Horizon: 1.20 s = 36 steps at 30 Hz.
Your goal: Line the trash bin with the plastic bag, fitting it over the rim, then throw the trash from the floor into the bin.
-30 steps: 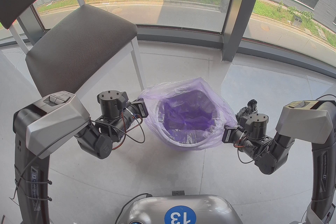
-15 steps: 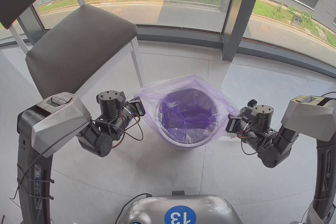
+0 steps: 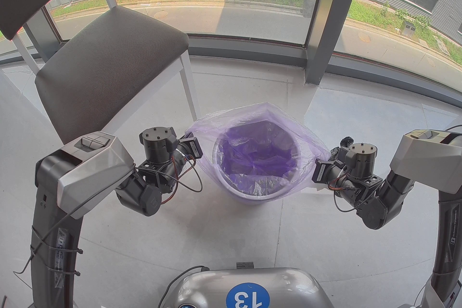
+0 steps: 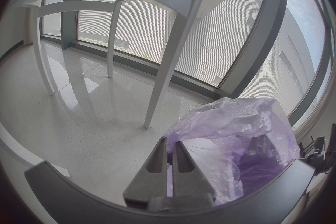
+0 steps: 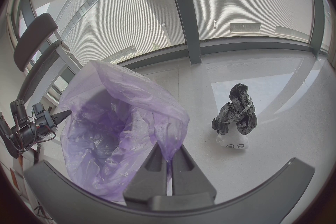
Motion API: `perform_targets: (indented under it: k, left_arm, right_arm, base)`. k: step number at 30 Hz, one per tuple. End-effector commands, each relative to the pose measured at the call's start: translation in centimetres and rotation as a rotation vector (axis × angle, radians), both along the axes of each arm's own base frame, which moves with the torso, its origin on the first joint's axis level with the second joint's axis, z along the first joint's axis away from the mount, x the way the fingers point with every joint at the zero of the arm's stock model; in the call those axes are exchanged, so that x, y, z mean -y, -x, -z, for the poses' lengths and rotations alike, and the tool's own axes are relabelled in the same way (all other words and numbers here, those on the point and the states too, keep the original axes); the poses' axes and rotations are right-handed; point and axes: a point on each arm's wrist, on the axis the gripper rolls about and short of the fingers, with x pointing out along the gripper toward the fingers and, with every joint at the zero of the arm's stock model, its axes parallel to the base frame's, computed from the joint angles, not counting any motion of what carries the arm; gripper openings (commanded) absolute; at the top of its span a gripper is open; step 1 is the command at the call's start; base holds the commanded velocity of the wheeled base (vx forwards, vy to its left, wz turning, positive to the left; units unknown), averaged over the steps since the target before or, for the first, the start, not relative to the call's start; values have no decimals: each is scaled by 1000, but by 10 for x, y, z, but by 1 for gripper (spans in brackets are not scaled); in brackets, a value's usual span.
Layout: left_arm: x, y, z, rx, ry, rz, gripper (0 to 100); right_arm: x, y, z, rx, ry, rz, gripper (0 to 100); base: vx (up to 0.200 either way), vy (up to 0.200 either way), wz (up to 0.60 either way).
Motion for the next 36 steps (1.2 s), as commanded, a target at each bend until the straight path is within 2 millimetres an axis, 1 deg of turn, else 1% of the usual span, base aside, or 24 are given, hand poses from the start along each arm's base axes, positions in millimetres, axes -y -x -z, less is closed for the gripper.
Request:
perform_targets:
  k: [1,4,10,23,32,33,36]
  left_arm:
    - [4,-8,19,-14,-7,-13,0]
    - [4,-13,19,2,7,-21,0]
    - [6,-17,8,71,77,-32,0]
    - [9,-21,12,100,100,-30,0]
    - [9,-22,11,127,111,-29,0]
    - [9,-21,12,125,108,-29,100]
    - [7,-22,12,125,107,-32,100]
  right_arm:
    - [0,1,1,-5,3,-1,0]
    - [0,1,2,-7,3,-1,0]
    - [-1,-1,2,-3,0,-1,0]
    - [-1,-1,2,-1,0,-1,0]
    - [0,0,2,-1,2,3,0]
    - [-1,0,3,-2,4,1,0]
    - [-1,1,3,-3,5,1,0]
  base:
    - [0,0,0]
    - [0,0,0]
    - [0,0,0]
    - [0,0,0]
    - [0,0,0]
    - [0,0,0]
    - [0,0,0]
